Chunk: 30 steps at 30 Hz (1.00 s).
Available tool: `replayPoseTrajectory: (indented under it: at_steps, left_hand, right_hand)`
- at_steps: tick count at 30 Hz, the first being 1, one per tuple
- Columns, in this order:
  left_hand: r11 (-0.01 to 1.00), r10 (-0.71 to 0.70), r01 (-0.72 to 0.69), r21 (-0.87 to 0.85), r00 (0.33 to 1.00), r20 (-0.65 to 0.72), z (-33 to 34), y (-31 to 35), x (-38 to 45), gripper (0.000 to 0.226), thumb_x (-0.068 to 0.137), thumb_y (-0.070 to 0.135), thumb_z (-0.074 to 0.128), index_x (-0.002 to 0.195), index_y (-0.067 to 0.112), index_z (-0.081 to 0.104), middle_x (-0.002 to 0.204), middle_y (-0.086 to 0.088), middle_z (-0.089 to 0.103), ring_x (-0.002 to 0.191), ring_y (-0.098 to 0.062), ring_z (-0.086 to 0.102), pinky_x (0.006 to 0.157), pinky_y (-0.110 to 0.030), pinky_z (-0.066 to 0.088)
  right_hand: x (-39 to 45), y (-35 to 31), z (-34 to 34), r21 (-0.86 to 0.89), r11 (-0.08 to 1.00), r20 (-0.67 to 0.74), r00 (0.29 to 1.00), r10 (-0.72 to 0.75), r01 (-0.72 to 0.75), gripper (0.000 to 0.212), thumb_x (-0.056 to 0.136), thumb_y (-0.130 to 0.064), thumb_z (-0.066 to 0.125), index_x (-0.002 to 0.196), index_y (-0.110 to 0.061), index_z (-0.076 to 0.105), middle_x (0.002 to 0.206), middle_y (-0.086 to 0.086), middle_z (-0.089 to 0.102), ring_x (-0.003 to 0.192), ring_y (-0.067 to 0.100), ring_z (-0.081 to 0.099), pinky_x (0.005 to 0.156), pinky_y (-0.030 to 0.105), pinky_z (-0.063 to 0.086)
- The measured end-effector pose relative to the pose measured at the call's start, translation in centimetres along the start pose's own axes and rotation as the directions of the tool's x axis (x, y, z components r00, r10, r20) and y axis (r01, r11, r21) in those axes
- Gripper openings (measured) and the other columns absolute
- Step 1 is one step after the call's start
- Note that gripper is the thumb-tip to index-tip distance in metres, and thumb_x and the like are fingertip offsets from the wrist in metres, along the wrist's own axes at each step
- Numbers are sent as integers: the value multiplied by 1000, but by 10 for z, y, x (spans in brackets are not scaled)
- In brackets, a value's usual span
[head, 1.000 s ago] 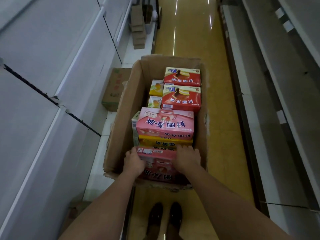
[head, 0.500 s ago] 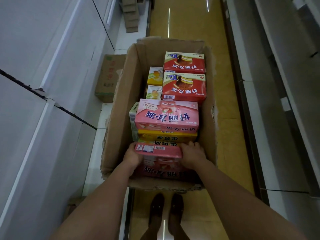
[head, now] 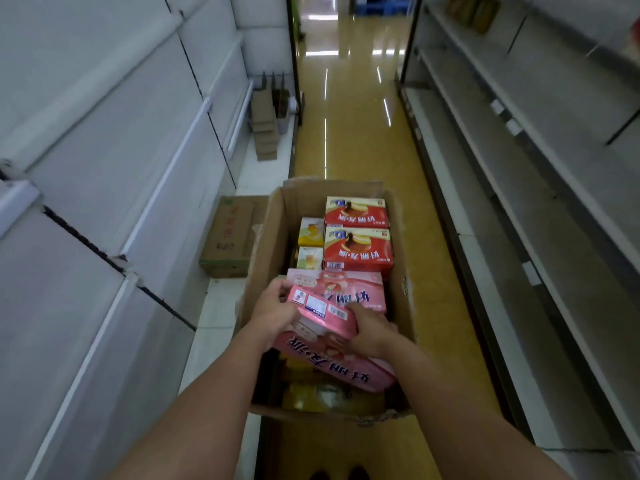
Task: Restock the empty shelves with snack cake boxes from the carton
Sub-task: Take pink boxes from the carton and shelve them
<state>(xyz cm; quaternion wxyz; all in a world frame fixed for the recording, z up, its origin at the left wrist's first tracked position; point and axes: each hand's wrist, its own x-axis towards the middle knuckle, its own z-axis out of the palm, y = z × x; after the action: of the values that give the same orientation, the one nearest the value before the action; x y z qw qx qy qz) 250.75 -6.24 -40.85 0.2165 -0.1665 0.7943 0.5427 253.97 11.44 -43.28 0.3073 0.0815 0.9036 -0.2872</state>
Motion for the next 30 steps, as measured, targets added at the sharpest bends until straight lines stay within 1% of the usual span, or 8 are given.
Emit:
replayPoseTrajectory:
  at_steps: [4, 8, 14, 18, 20, 23, 26, 30]
  left_hand:
    - [988, 140, -145, -45, 986, -86, -7, 31, -14, 53, 84, 9, 66, 130, 24, 45, 138, -4, 48, 102, -13, 55, 73, -38, 56]
    - [970, 122, -164, -182, 968, -221, -7, 53, -27, 95, 72, 47, 75, 145, 43, 14, 151, -5, 34, 126, -29, 49, 97, -56, 46]
    - [965, 175, -171, -198, 985, 2, 3, 73, -23, 104, 51, 95, 45, 128, 25, 52, 107, -3, 71, 91, -25, 70, 86, -48, 55]
    - [954, 299, -295, -59, 951, 75, 24, 103, -54, 78, 75, 79, 30, 116, 20, 60, 94, -6, 70, 85, -25, 68, 86, -42, 55]
    - [929, 359, -363, 67, 931, 72, 38, 109, -66, 76, 79, 78, 24, 120, 24, 58, 102, -5, 68, 92, -25, 66, 88, -42, 52]
    - [822, 434, -468, 323, 884, 176, 53, 109, -77, 84, 74, 87, 14, 116, 30, 59, 103, -2, 68, 96, -24, 63, 90, -41, 49]
    - [641, 490, -590, 491, 807, 330, 67, 109, -93, 65, 85, 76, 23, 110, 31, 62, 94, 2, 67, 87, -18, 62, 81, -34, 50]
    - [427, 561, -719, 548, 686, 463, 93, 116, -125, 53, 90, 68, 30, 110, 31, 62, 96, 4, 65, 85, -14, 59, 70, -28, 45]
  right_hand:
    - [-15, -19, -16, 351, 936, -64, 998, -14, 36, 56, 73, -11, 72, 120, -28, 48, 115, 3, 60, 111, 26, 58, 93, 45, 51]
    - [-54, -35, -41, 732, 675, -143, 990, 13, 97, 23, 85, 1, 65, 101, -13, 56, 92, 5, 62, 93, 23, 59, 76, 34, 53]
    - [-77, -35, -65, 953, 290, -102, 994, 47, 84, 43, 79, 7, 60, 117, -13, 55, 109, 23, 64, 86, 34, 60, 67, 39, 55]
    - [-94, -16, -68, 983, 106, -154, 987, 55, 148, 42, 82, -7, 66, 123, -9, 55, 112, 24, 66, 95, 35, 60, 96, 59, 45]
    - [-106, -4, -73, 972, 110, -223, 965, 138, 209, 63, 76, -20, 75, 132, -10, 47, 113, 20, 67, 95, 34, 64, 79, 47, 54]
    - [-127, 27, -95, 916, 190, -399, 851, 341, 353, 121, 52, -44, 89, 149, -21, 20, 137, 16, 52, 117, 35, 56, 97, 51, 45]
    - [-162, 61, -115, 861, 350, -489, 786, 377, 368, 116, 60, -40, 84, 151, -24, 14, 146, 20, 38, 118, 39, 54, 92, 51, 50]
    - [-212, 96, -106, 856, 454, -385, 891, 239, 248, 103, 57, -38, 85, 143, -14, 34, 117, 21, 62, 90, 35, 68, 76, 42, 57]
